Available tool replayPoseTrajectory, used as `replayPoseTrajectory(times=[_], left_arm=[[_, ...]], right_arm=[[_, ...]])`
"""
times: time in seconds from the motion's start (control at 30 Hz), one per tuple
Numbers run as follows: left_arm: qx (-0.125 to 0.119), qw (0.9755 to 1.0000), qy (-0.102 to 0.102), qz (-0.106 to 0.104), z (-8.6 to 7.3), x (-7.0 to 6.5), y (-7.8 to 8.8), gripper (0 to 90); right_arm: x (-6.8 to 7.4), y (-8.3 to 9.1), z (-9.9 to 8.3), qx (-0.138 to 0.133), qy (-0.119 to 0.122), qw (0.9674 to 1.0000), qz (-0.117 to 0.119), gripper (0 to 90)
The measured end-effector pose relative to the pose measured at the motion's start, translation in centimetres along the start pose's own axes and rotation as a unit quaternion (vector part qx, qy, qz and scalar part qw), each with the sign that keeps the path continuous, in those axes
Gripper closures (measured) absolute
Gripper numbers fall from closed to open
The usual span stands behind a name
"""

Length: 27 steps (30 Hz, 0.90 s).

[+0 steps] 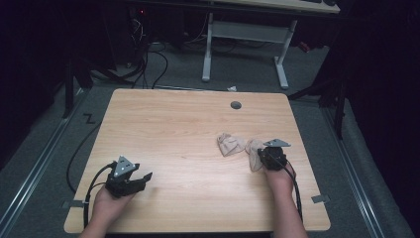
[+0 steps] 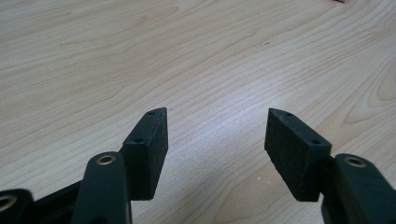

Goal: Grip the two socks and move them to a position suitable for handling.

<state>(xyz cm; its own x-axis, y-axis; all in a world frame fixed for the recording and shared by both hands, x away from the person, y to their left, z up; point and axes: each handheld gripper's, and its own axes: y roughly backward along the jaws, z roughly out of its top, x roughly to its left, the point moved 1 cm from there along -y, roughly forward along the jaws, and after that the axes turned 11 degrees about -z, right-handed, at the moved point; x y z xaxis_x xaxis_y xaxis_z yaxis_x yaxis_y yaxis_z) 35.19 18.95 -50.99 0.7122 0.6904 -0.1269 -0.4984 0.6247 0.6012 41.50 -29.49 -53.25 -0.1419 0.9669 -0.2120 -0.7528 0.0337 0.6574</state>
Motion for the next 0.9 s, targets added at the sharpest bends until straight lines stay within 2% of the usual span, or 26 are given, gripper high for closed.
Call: replayPoseTrajectory(times=[0.13, 0.27, 0.4, 0.5, 0.53, 0.67, 0.8, 0.9], left_arm=[[-0.001, 1.0, 0.0, -0.001, 0.0, 0.0, 0.0, 39.9], [-0.001, 1.0, -0.001, -0.004, 0.1, -0.1, 0.1, 39.9], [0.0, 1.0, -0.004, -0.007, 0.2, -0.3, 0.0, 39.9], [0.003, 0.9999, -0.008, -0.01, 0.2, -0.4, -0.2, 40.0], [0.003, 0.9999, -0.008, -0.01, 0.2, -0.4, -0.2, 40.0], [0.005, 0.9998, -0.013, -0.014, 0.3, -0.7, -0.3, 40.1], [0.01, 0.9996, -0.02, -0.018, 0.3, -1.0, -0.5, 40.1], [0.014, 0.9994, -0.024, -0.019, 0.3, -1.3, -0.7, 40.1]], right_arm=[[0.1, 0.8, -0.6, 0.005, 0.0, 1.0, 0.008, 90.0], [0.9, 1.9, -1.2, 0.006, 0.013, 0.9997, 0.021, 89.9], [1.9, 3.0, -1.8, 0.007, 0.024, 0.999, 0.037, 89.9], [3.1, 3.9, -2.3, 0.005, 0.034, 0.9976, 0.06, 89.6], [3.1, 3.9, -2.3, 0.005, 0.034, 0.9976, 0.06, 89.6], [5.4, 4.8, -2.4, -0.002, 0.057, 0.994, 0.093, 89.5], [7.6, 5.4, -2.3, -0.006, 0.083, 0.9901, 0.113, 89.3], [9.3, 5.7, -2.2, -0.012, 0.095, 0.9859, 0.138, 88.2]])
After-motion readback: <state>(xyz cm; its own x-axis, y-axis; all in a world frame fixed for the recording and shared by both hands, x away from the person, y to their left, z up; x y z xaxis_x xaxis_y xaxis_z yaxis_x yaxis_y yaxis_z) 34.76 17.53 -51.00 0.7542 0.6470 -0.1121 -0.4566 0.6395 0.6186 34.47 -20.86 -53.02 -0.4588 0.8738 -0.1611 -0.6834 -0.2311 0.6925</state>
